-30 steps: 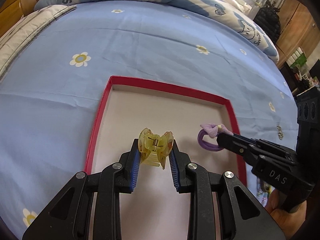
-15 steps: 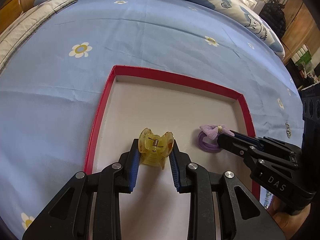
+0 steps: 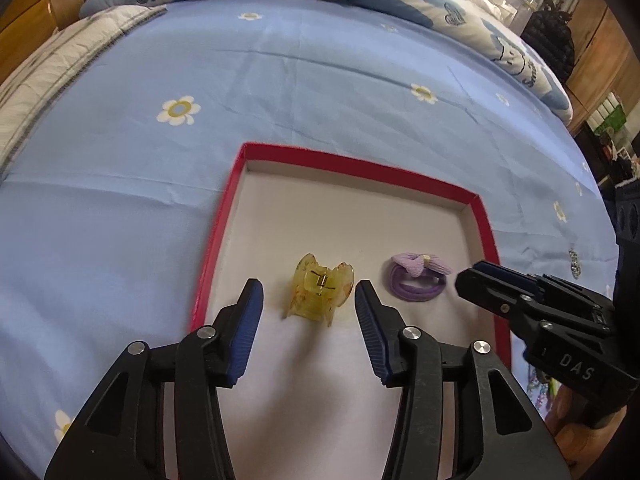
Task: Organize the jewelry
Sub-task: 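Carry both items into the red tray and open both tools, then move both tools back over the jewelry pile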
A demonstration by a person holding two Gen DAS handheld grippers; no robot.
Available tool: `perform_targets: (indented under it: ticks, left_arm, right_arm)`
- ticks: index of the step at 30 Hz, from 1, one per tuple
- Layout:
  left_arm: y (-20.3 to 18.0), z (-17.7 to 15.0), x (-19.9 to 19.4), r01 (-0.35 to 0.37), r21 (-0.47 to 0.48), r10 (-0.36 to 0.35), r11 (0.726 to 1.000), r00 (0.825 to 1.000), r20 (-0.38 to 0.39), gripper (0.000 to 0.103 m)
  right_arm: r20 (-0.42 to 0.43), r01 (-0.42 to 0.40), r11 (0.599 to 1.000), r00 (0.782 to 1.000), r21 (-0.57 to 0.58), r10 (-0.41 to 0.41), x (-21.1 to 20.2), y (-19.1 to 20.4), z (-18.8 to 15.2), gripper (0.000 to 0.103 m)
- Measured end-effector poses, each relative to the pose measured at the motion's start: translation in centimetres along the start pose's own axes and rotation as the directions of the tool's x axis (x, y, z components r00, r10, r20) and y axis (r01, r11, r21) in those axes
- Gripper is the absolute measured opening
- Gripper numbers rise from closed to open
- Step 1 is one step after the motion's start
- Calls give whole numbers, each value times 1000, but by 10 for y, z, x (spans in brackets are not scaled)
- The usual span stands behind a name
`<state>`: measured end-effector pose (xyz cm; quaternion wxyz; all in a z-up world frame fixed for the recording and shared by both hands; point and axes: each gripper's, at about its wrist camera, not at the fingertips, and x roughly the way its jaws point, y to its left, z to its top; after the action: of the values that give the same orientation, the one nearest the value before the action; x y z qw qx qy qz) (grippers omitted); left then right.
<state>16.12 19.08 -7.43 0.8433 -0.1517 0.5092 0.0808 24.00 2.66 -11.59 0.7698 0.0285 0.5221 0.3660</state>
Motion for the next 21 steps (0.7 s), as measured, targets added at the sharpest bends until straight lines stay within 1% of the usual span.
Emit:
perform_targets:
  ticks: [1, 9, 13, 21]
  left_arm:
    - [0, -1, -3, 1, -4, -1, 1000, 1000, 4, 50]
    - [-9, -15, -30, 46, -24, -45, 999, 998, 37, 51]
    - [-21, -22, -43, 60, -13, -60, 998, 997, 52, 51]
    - [-54, -35, -54, 104, 28, -105, 994, 993, 48, 51]
  right_arm:
    - [7, -1, 1000, 1000, 1, 1, -4, 0, 0, 31]
    - [57, -16, 999, 998, 28, 14, -38, -4, -16, 37]
    - [84, -13, 999, 996, 53, 8, -57, -12, -26, 38]
    - [133, 9, 995, 991, 103, -23, -93, -32, -48, 38]
